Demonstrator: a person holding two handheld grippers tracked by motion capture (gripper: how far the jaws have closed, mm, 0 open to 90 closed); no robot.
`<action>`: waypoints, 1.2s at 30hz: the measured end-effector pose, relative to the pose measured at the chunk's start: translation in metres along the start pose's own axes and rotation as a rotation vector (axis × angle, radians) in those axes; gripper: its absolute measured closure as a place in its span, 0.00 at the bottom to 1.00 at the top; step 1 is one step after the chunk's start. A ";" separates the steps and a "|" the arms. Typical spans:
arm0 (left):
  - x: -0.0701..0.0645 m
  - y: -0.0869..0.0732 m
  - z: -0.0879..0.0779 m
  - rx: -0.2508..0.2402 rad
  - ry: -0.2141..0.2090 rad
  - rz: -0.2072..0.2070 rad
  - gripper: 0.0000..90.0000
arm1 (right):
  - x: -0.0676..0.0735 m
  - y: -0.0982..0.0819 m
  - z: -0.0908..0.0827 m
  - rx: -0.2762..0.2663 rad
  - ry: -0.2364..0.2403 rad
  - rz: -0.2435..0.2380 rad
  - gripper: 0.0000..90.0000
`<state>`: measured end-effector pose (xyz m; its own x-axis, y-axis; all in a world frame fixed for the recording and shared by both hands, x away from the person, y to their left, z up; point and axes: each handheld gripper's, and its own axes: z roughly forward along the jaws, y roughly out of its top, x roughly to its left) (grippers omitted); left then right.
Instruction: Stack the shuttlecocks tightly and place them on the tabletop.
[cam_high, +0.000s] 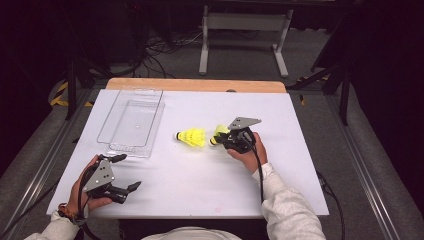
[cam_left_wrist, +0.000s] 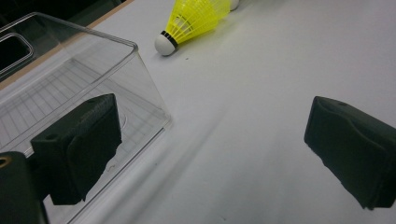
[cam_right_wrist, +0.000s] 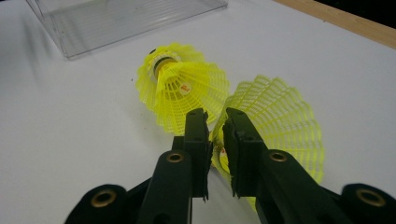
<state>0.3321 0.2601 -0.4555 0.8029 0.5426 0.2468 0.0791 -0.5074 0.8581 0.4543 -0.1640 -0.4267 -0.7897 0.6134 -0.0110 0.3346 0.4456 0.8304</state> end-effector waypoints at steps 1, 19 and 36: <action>0.000 0.000 0.000 0.000 0.000 0.000 0.05 | 0.000 0.000 0.000 0.003 0.004 -0.001 0.89; -0.001 0.000 0.001 0.004 -0.005 -0.001 0.06 | 0.000 -0.008 -0.004 0.067 0.004 -0.030 0.84; -0.001 0.000 0.003 0.011 -0.006 -0.001 0.06 | -0.004 -0.024 -0.015 0.122 -0.006 -0.028 0.75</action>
<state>0.3329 0.2573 -0.4568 0.8062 0.5392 0.2435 0.0864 -0.5146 0.8531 0.4419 -0.1865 -0.4385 -0.7965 0.6035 -0.0370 0.3727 0.5382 0.7559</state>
